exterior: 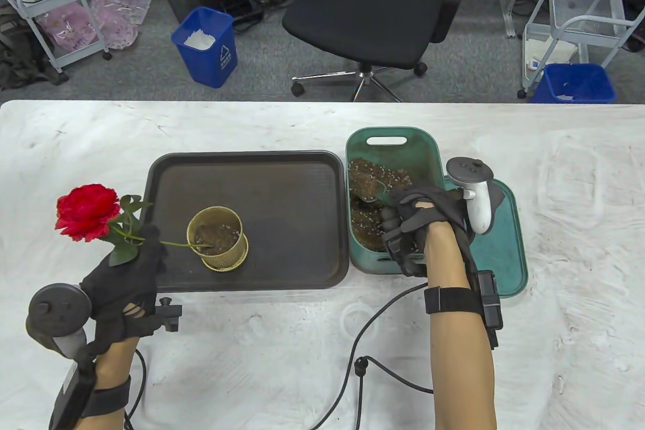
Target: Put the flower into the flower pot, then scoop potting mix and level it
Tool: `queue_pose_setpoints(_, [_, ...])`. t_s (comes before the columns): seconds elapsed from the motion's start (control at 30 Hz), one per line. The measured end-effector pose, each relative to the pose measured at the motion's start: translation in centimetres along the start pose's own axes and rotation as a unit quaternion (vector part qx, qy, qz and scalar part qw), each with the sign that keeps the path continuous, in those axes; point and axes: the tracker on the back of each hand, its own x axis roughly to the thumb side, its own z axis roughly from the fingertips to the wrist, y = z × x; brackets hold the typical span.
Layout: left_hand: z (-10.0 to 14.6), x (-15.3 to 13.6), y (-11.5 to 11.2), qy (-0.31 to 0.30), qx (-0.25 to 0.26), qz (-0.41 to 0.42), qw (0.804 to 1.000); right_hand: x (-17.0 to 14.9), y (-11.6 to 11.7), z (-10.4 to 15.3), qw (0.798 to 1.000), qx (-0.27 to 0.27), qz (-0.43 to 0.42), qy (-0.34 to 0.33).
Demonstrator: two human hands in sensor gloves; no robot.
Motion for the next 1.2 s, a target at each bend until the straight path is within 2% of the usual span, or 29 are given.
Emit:
queue_pose_setpoints(0.43, [0.0,0.0,0.0,0.001,0.000,0.001,1.000,0.1,-2.1,3.4,0.995,-0.044,-0.067,-0.052])
queue_pose_setpoints(0.6, [0.0,0.0,0.0,0.001,0.000,0.001,1.000,0.9,-1.5,4.8,0.995,-0.027,-0.058,-0.077])
queue_pose_setpoints(0.83, [0.0,-0.1,0.0,-0.001,0.000,0.001,1.000,2.9,3.6,6.3,0.990,0.050,-0.023,-0.128])
queue_pose_setpoints(1.07, [0.0,-0.1,0.0,0.001,0.000,0.001,1.000,4.5,12.1,6.6,0.977,0.151,0.019,-0.152])
queue_pose_setpoints(1.2, [0.0,-0.1,0.0,0.000,0.001,0.000,1.000,4.6,16.6,5.8,0.971,0.183,0.048,-0.143])
